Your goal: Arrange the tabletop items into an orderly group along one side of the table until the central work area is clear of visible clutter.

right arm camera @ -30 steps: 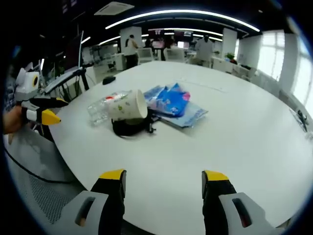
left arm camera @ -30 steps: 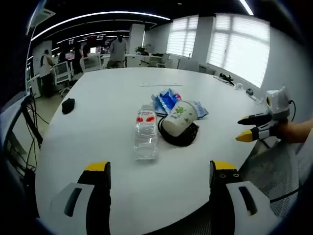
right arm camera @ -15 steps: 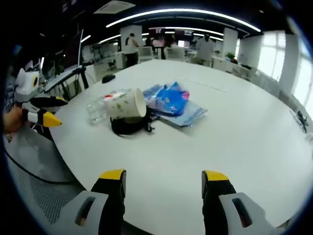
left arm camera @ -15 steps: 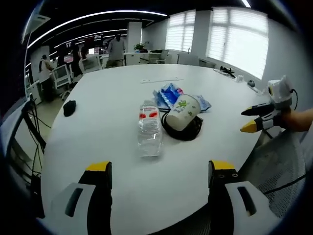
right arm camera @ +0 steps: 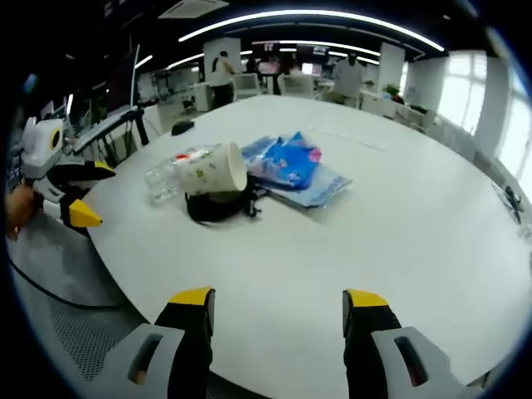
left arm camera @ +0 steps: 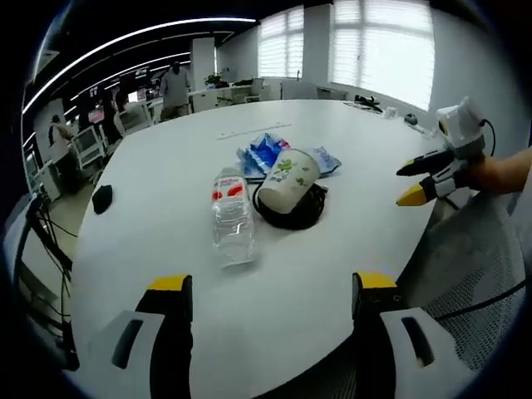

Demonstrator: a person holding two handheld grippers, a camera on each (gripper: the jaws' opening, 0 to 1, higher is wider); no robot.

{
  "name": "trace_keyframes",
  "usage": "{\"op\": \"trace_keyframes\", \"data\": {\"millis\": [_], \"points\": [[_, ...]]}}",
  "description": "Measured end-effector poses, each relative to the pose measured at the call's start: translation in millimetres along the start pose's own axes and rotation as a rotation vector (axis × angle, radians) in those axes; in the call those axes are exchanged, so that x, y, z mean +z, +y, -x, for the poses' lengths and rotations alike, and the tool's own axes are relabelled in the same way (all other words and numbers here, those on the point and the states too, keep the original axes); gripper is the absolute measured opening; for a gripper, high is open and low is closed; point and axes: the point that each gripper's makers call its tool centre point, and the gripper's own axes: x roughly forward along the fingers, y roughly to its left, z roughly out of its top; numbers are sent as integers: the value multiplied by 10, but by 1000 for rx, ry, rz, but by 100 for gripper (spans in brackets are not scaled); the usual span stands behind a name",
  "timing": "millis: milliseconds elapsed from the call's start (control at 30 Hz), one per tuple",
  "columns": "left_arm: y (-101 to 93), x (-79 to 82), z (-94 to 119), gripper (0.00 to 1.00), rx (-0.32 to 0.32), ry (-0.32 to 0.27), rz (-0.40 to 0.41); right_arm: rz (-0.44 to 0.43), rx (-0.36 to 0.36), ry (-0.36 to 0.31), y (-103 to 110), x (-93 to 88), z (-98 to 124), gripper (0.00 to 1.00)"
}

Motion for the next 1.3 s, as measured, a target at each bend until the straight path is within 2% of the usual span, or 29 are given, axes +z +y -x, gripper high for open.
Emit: {"op": "trace_keyframes", "data": {"millis": [367,733,833,967,1033,1167,1300], "points": [[-66,-55,2,77,-13,31,-43,29,-19,28,7,-50,-3,61],[-175,-45,13,75,-52,34,-64,45,-56,53,-45,-95,22,60],[-149,-80,2,75,-48,45,-33,53,-64,54,-79,-111,10,60],[-116,-185,-20,76,-54,91,14,59,-77,58,-95,-115,16,60],[-137,-169,8,76,-57,96,17,63,-87,47,-108,-97,18,60],[-218,-253,-4,76,-77,133,-33,56,-106,33,-145,-100,41,60],[-286,-208,0,75,-112,116,-68,45,-140,15,-194,-64,78,60]]}}
